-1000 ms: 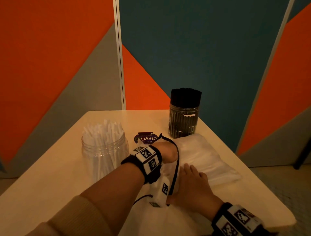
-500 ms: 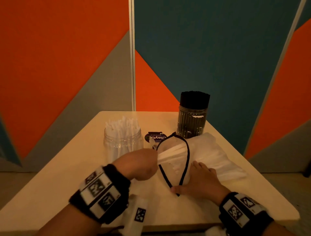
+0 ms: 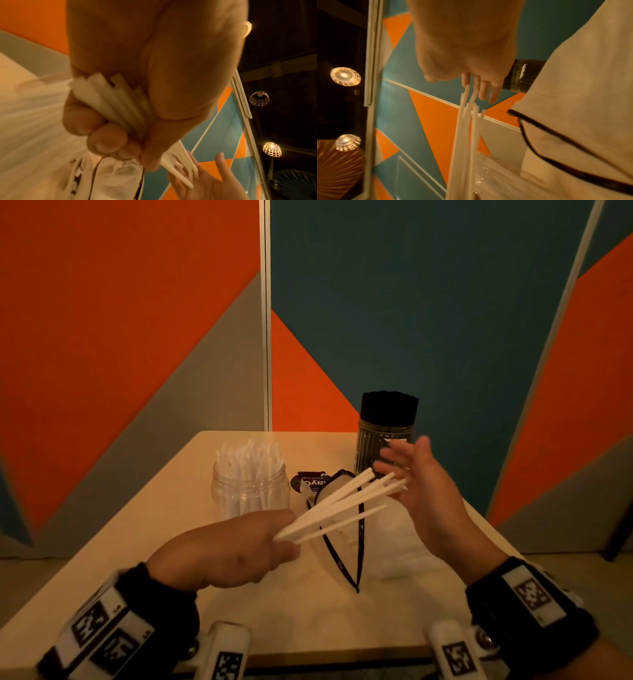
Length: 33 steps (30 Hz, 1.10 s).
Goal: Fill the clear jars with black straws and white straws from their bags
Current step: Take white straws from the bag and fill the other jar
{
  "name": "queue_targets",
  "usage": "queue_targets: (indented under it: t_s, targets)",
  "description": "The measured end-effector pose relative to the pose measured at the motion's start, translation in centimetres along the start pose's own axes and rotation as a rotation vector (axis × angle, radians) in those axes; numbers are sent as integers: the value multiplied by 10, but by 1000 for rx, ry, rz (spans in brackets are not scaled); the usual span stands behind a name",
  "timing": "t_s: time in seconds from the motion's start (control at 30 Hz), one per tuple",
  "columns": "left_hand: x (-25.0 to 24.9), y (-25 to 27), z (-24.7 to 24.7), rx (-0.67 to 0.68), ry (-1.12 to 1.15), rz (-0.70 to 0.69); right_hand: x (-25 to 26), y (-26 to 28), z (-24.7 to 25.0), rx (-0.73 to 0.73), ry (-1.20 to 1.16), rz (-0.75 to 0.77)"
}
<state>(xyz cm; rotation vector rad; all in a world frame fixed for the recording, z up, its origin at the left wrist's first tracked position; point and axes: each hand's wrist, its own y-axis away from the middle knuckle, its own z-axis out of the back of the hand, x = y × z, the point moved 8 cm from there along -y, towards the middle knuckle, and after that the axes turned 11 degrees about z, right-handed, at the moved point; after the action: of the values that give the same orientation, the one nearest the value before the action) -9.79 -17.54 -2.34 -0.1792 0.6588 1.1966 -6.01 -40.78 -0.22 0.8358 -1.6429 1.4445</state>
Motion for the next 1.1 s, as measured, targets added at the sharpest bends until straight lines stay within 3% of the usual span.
queue_targets:
  t_s: [0.1,0.2,0.27,0.37,0.47,0.6,0.67,0.73,0.8,0.93,1.03,1.1]
  targets:
    - [-18,-6,-8,46,27,-73,22,-2,-16,46,74,73]
    - [-27,-17,-14,55,-58,-47,34,0,-26,42,249,251]
    - [-30,-26,-15,5,-124,-26,37,1,-26,13,335,342]
    - [-37,-34,-10,-142,-167,-46,29,1,-25,70,458,357]
    - [-38,-34,-7,-251,-286,-44,23,0,-21,263,709,357]
    - [-48,-27,-2,-453,-583,-103,20,9,-28,671,996,404]
    - [-64,-21,-2,-562,-680,-197,8,18,-37,828,1029,318]
    - [-77,-17,-3,-588,-789,-258,-9,25,-42,910,1077,205]
    - [-85,-12,-3,-627,-866,-307,-17,28,-41,881,1044,143]
    - [-89,-8,4,-709,-895,-322,-20,31,-38,788,1008,156]
    - [-82,2,29,-814,-796,-243,-18,28,-28,685,952,135]
    - [-71,10,48,-799,-626,-206,-16,27,-22,626,874,100]
